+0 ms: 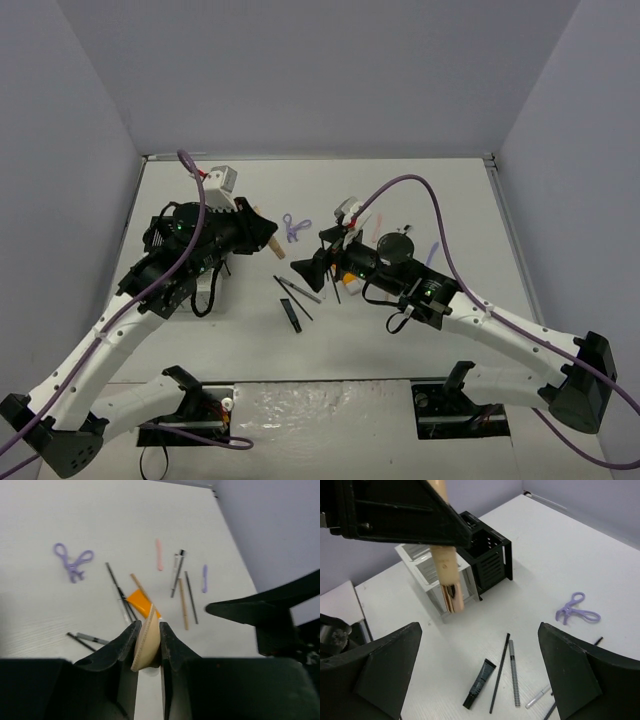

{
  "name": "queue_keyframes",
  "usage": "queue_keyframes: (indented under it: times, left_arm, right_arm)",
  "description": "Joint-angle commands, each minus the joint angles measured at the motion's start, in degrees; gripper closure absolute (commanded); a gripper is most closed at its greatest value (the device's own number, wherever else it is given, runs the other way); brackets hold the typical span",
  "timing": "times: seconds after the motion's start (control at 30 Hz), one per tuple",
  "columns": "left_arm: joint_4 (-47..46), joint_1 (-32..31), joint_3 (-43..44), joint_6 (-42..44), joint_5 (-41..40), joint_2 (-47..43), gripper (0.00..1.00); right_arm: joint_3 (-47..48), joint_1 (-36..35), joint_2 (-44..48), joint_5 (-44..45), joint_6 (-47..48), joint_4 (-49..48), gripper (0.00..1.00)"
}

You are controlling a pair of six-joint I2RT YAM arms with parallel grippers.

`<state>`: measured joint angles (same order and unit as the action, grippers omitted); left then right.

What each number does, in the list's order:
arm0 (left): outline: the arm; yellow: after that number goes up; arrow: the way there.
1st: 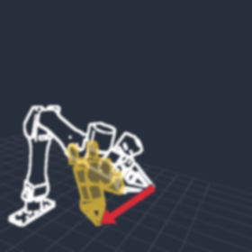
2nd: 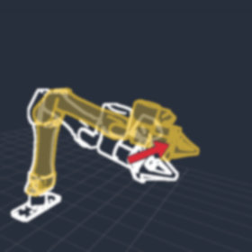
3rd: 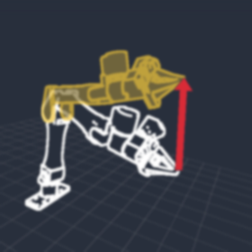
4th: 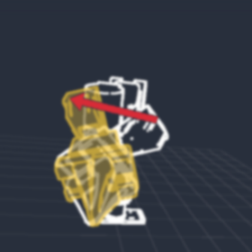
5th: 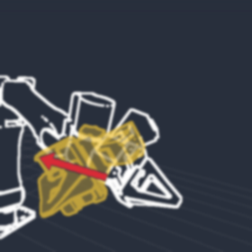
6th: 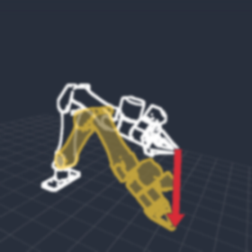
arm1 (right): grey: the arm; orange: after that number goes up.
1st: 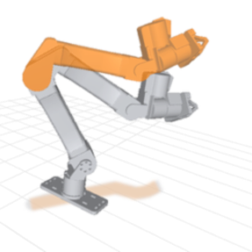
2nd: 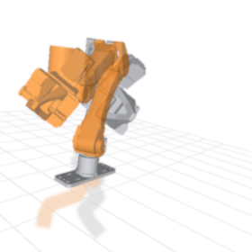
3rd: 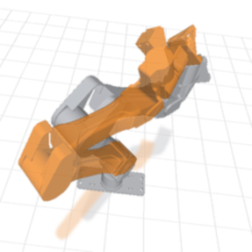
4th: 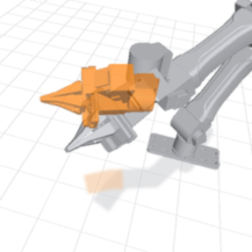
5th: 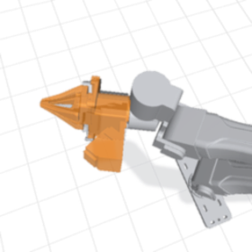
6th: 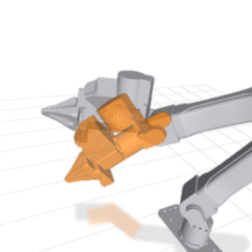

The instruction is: Organize the makeup

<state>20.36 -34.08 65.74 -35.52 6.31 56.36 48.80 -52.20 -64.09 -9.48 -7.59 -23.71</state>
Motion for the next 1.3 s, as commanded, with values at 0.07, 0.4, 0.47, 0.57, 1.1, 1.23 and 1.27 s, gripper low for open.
queue_keyframes:
  times: [0.07, 0.4, 0.47, 0.57, 1.1, 1.23, 1.27]
  left_arm:
    - [8.8, 5.2, 2.3, 9.5, -26.6, -3.6, 0.91]
    - [0.5, 29.9, -9.0, 13.9, -26.7, -7.4, 0.91]
    - [-1.9, 33.7, -10.6, 14.1, -26.2, -7.3, 0.91]
    - [-4.5, 38.9, -12.4, 13.2, -24.4, -6.1, 0.91]
    - [-12.4, 46.6, -20.6, 9.0, -23.0, -2.0, 0.56]
    - [-8.8, 46.6, -19.0, 8.1, -22.8, -2.4, 0.39]
    - [-7.9, 46.6, -18.1, 7.9, -22.6, -2.6, 0.32]
  right_arm:
    - [-0.4, 1.0, 4.8, 10.6, 1.8, 2.9, 0.00]
    - [-7.3, 2.6, 10.2, 14.7, 1.3, 5.4, 0.00]
    - [-8.4, 2.9, 10.7, 14.9, 1.3, 5.8, 0.00]
    - [-9.7, 3.0, 11.2, 15.6, 1.3, 6.2, 0.00]
    - [-11.1, 3.2, 9.8, 20.1, -0.2, 8.2, 0.00]
    - [-10.3, 3.3, 7.8, 22.2, -2.1, 10.4, 0.00]
    - [-9.8, 3.5, 7.1, 22.6, -3.0, 11.5, 0.00]
